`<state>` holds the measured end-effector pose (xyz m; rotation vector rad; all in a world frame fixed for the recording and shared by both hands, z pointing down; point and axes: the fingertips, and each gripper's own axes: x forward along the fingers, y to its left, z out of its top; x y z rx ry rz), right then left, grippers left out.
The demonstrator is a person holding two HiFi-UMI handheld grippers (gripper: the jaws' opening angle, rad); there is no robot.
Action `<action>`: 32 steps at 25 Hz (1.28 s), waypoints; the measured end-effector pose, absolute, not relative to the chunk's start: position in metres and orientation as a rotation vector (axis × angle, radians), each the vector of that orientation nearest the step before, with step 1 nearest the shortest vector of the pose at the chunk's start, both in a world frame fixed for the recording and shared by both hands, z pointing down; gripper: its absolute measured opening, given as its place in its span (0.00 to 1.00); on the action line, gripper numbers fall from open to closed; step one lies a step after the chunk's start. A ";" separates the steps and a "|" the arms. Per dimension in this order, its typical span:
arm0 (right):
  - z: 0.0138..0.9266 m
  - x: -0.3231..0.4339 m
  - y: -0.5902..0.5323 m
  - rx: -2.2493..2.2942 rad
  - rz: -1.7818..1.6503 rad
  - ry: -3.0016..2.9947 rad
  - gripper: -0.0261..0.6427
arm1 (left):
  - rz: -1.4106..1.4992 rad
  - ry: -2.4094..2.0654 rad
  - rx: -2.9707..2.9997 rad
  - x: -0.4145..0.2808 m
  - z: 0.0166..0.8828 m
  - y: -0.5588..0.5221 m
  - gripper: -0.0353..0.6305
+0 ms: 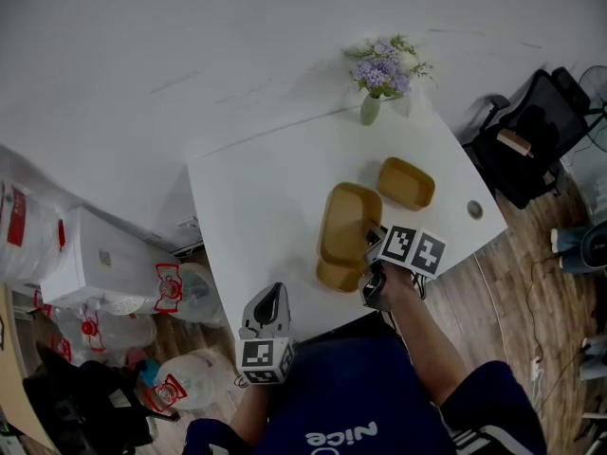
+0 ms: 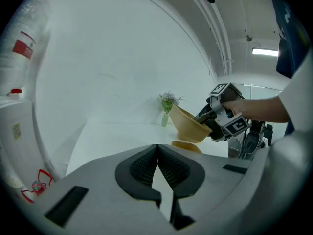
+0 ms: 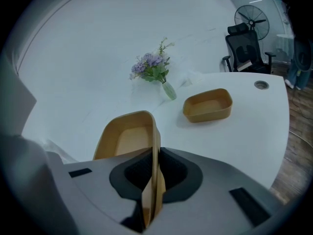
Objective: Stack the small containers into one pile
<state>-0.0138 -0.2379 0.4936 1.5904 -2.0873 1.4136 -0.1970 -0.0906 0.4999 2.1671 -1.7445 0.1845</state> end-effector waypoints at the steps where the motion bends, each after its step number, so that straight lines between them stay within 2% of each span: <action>1: 0.497 -0.009 -0.234 1.602 1.423 -2.072 0.13 | 0.181 -1.743 2.170 -0.195 0.500 -0.091 0.08; 16: 0.540 0.014 -0.191 1.680 1.658 -1.878 0.13 | 0.186 -1.739 2.175 -0.173 0.502 -0.091 0.08; 32: 0.566 0.013 -0.182 1.697 1.568 -1.791 0.13 | 0.189 -1.731 2.153 -0.174 0.510 -0.098 0.08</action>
